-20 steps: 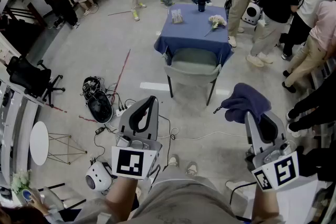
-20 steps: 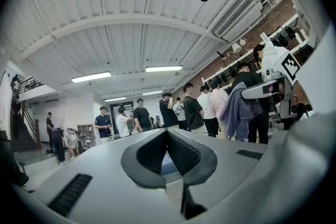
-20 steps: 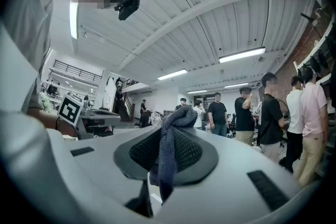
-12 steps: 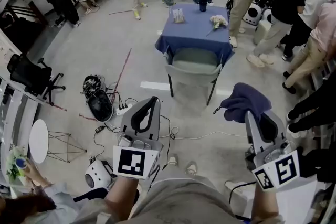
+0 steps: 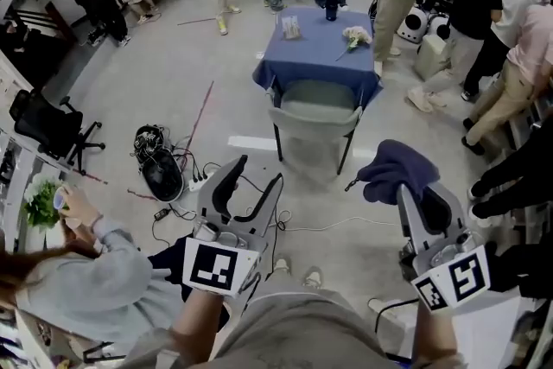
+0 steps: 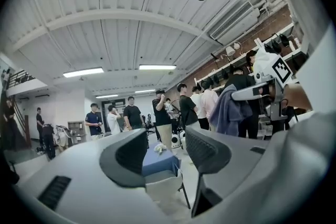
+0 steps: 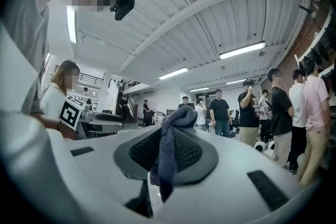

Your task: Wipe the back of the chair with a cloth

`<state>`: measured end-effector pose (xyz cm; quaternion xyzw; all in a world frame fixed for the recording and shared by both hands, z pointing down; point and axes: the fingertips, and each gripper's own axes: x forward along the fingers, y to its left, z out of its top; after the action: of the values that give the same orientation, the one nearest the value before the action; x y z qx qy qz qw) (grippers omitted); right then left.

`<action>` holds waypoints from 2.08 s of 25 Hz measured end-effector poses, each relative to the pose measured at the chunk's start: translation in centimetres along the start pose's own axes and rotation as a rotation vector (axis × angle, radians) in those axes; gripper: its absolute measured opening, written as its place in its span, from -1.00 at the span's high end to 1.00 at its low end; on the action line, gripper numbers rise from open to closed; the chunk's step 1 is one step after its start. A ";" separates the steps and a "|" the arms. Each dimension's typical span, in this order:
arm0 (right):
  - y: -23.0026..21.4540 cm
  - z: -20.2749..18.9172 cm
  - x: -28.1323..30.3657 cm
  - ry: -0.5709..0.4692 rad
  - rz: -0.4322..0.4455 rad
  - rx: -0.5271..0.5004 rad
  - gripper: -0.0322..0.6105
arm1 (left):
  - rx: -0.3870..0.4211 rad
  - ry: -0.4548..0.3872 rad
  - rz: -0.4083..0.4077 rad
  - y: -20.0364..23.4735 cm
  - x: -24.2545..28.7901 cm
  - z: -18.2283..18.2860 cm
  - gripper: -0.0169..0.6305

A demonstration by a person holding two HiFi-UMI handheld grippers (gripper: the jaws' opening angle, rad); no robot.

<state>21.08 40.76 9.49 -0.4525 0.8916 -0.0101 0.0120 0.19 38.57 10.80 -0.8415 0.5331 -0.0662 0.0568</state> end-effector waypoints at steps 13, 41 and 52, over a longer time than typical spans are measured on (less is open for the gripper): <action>-0.2 -1.1 0.3 0.007 0.018 0.004 0.68 | 0.107 -0.018 0.032 3.1 -0.2 -0.1 0.18; -7.4 -8.3 18.5 0.159 0.063 0.051 0.68 | 0.204 0.172 -0.113 15.6 15.9 -8.9 0.15; -11.2 -12.0 32.7 0.297 0.033 0.089 0.68 | 0.303 0.329 -0.380 21.7 27.1 -16.5 0.07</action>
<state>10.42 7.80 21.37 -0.4301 0.8896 -0.1164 -0.1000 -10.47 4.38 24.78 -0.8862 0.3519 -0.2901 0.0812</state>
